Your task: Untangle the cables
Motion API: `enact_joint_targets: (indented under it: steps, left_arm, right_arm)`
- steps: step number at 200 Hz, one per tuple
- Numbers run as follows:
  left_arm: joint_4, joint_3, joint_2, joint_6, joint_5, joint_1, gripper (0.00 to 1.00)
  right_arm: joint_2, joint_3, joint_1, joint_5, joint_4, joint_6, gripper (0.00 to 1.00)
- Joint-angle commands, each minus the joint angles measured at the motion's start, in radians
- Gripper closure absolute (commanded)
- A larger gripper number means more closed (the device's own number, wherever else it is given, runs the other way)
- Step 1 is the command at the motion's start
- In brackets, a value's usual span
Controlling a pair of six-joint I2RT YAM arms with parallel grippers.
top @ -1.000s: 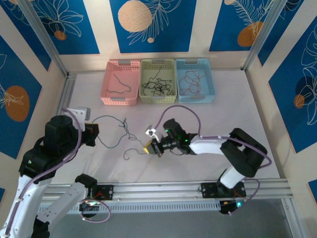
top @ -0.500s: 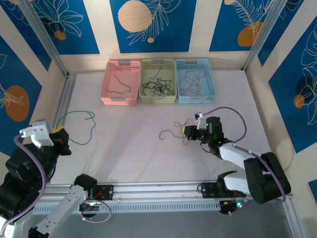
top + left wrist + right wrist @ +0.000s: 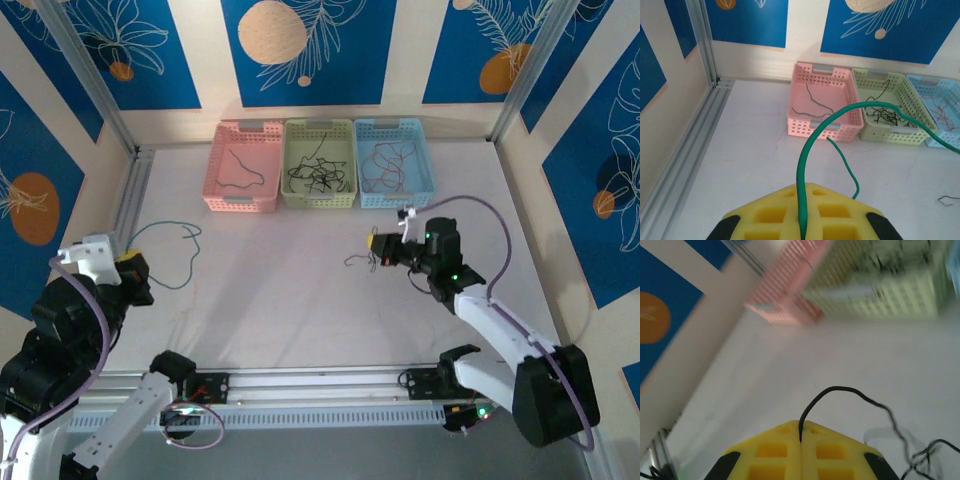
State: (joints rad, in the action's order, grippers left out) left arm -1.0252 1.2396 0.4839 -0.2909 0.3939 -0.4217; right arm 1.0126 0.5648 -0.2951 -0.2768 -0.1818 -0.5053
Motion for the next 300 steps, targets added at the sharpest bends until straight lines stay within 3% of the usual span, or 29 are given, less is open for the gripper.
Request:
enact_joint_targets:
  steps: [1, 35, 135, 205, 244, 300]
  left_arm:
    - [0.043, -0.028, 0.008, -0.015, -0.038, -0.005, 1.00]
    - [0.051, -0.060, 0.033, -0.019, -0.088, -0.005, 1.00]
    - [0.013, -0.095, 0.051, -0.033, -0.211, -0.004, 1.00]
    - [-0.009, -0.109, 0.035, -0.045, -0.232, -0.005, 1.00]
    - [0.002, -0.114, 0.041, -0.043, -0.233, -0.005, 1.00]
    - [0.006, -0.120, 0.041, -0.039, -0.238, -0.004, 1.00]
  right_arm:
    - [-0.017, 0.134, -0.011, -0.017, 0.078, -0.002, 1.00]
    - [0.151, 0.423, -0.020, -0.002, 0.112, -0.016, 1.00]
    - [0.850, 1.253, -0.031, 0.007, 0.213, -0.102, 1.00]
    - [1.239, 1.848, -0.032, -0.002, 0.435, -0.100, 1.00]
    - [1.326, 2.131, -0.046, -0.027, 0.482, -0.096, 1.00]
    - [1.213, 2.077, -0.077, -0.085, 0.399, -0.082, 1.00]
